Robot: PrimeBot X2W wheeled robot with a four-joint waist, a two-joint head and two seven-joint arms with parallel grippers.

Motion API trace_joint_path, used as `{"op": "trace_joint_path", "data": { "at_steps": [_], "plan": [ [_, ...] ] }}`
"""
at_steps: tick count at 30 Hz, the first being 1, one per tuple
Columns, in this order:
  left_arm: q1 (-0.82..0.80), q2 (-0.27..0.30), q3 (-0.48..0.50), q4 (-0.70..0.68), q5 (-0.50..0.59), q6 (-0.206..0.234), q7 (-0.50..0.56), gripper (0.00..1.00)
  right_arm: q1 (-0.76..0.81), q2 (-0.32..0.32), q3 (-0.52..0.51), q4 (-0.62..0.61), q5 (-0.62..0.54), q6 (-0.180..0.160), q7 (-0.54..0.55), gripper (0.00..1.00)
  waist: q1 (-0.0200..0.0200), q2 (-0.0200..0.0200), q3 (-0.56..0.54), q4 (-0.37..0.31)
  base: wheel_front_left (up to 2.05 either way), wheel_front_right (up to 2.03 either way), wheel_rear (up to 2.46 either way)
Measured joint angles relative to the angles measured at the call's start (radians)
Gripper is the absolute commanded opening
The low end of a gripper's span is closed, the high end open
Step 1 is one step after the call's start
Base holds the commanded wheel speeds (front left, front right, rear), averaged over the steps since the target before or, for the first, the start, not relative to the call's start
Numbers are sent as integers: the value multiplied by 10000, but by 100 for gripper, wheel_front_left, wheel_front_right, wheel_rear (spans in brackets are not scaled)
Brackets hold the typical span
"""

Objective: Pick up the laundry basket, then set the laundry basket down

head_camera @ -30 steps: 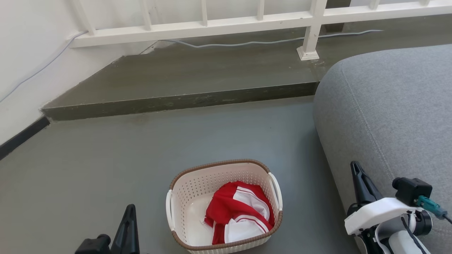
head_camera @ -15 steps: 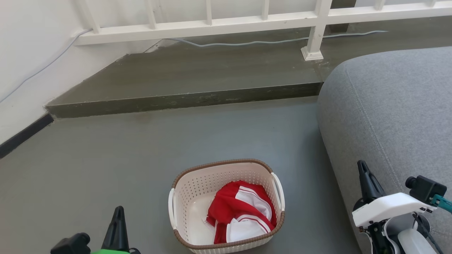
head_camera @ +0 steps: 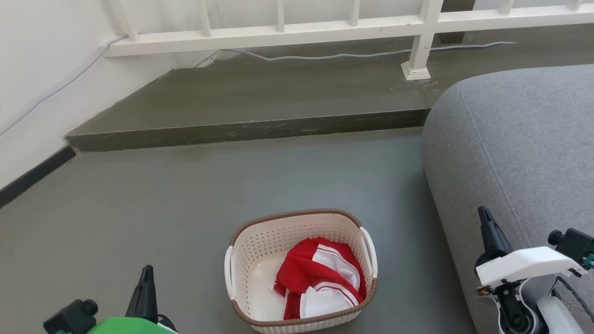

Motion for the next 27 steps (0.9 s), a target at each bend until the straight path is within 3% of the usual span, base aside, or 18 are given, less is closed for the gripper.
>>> {"op": "trace_joint_path", "data": {
  "at_steps": [27],
  "plan": [
    [-848,161,537,698,-4092,-637,755,0,-290,272,-1018,146,3476,424,903,0,0,0,18,284,0,0,0]
  ]
}}
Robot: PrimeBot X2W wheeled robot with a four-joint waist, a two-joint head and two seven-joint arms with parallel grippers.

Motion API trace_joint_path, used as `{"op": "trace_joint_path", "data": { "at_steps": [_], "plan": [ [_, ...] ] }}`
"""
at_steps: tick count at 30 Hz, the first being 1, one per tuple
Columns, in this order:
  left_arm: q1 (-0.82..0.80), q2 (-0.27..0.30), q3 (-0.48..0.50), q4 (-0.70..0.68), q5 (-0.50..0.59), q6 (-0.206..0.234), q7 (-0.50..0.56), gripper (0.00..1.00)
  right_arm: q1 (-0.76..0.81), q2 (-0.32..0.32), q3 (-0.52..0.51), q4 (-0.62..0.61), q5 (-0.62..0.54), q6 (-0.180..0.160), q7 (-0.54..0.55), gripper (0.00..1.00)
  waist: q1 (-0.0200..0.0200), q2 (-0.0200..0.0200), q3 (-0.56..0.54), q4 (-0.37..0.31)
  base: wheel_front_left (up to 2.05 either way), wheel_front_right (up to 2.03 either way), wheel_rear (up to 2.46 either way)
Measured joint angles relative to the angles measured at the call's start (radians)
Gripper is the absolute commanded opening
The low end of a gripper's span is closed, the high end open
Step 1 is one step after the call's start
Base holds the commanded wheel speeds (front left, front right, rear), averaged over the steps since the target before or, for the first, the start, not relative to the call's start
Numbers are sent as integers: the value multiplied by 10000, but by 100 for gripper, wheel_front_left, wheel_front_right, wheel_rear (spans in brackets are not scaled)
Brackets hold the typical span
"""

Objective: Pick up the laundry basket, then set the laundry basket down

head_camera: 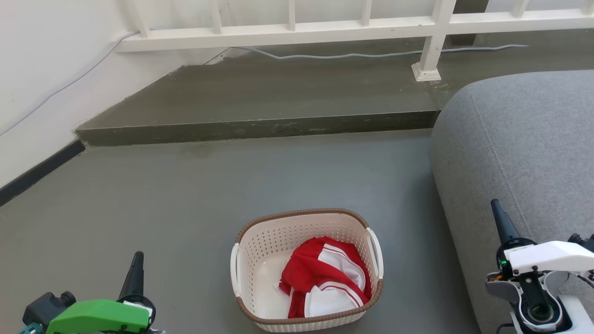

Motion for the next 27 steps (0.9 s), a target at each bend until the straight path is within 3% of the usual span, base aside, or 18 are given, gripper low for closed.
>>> {"op": "trace_joint_path", "data": {
  "at_steps": [27],
  "plan": [
    [-788,201,453,746,-3981,-780,732,0,-363,290,-1005,171,3407,447,863,0,0,0,16,283,0,0,0]
  ]
}}
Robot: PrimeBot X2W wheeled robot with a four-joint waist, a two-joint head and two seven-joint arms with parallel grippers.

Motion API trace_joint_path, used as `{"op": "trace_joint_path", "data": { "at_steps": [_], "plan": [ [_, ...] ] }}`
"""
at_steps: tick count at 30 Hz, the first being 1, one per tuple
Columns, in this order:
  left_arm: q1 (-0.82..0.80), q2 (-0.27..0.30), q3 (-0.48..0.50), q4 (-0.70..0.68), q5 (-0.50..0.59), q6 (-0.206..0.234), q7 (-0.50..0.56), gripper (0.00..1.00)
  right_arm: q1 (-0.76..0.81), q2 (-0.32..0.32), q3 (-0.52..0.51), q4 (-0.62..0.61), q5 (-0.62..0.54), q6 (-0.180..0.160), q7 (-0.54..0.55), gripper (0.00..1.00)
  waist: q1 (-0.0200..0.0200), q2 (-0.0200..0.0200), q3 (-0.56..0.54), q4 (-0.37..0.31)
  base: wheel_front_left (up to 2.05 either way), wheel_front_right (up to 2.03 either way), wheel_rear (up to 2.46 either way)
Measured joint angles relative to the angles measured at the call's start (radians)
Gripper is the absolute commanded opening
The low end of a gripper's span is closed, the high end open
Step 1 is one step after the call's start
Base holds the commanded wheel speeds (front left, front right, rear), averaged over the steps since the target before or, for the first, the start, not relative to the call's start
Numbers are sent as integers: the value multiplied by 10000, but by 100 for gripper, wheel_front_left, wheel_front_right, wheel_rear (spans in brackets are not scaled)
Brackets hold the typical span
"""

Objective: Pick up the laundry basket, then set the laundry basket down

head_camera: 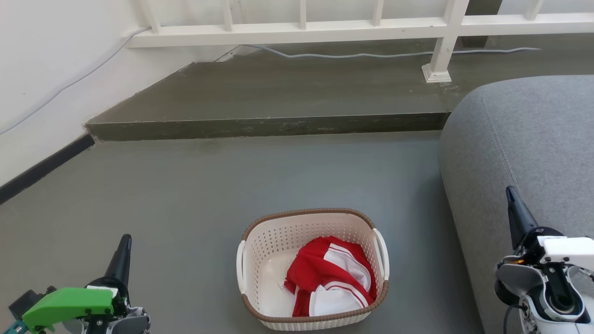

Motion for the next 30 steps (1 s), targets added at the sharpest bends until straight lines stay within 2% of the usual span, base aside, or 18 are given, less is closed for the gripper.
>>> {"op": "trace_joint_path", "data": {
  "at_steps": [5,30],
  "plan": [
    [-157,13,142,79,-675,-123,96,0,-44,23,-136,21,594,67,167,0,0,0,3,46,0,0,0],
    [-260,13,161,330,-681,-209,100,0,-47,25,-178,81,612,67,169,0,0,0,-4,48,0,0,0]
  ]
}}
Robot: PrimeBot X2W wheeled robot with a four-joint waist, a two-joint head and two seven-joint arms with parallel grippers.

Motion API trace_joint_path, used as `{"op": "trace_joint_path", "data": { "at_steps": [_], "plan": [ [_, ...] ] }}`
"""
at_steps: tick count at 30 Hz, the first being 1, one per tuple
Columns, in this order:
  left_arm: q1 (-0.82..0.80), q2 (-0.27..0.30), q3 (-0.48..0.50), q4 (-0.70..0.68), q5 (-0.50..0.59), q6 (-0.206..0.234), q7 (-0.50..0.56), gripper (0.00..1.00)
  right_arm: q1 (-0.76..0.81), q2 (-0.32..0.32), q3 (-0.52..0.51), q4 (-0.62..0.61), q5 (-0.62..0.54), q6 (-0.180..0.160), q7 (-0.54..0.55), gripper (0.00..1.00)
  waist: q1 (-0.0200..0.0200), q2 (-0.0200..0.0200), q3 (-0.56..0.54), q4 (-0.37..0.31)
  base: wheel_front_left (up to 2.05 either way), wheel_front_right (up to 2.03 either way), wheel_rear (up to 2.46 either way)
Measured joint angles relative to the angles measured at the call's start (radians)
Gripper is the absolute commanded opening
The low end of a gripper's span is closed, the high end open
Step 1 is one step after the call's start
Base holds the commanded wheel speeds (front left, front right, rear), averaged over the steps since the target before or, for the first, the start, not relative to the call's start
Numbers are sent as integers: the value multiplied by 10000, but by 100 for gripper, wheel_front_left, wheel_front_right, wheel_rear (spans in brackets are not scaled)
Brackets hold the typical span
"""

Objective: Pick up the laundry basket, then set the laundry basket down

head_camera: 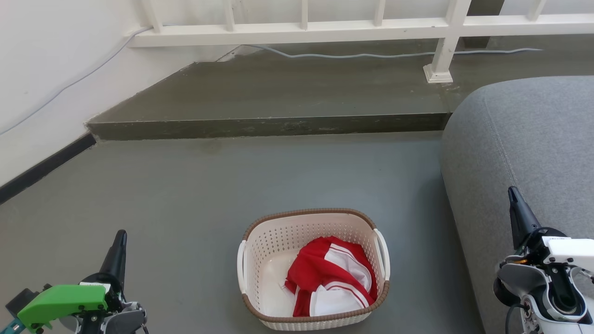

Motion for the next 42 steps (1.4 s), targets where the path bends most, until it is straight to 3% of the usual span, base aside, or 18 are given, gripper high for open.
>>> {"op": "trace_joint_path", "data": {
  "at_steps": [42],
  "plan": [
    [-108,-4,35,146,0,-100,75,0,-5,4,-36,50,0,31,44,0,0,0,-5,2,0,0,0]
  ]
}}
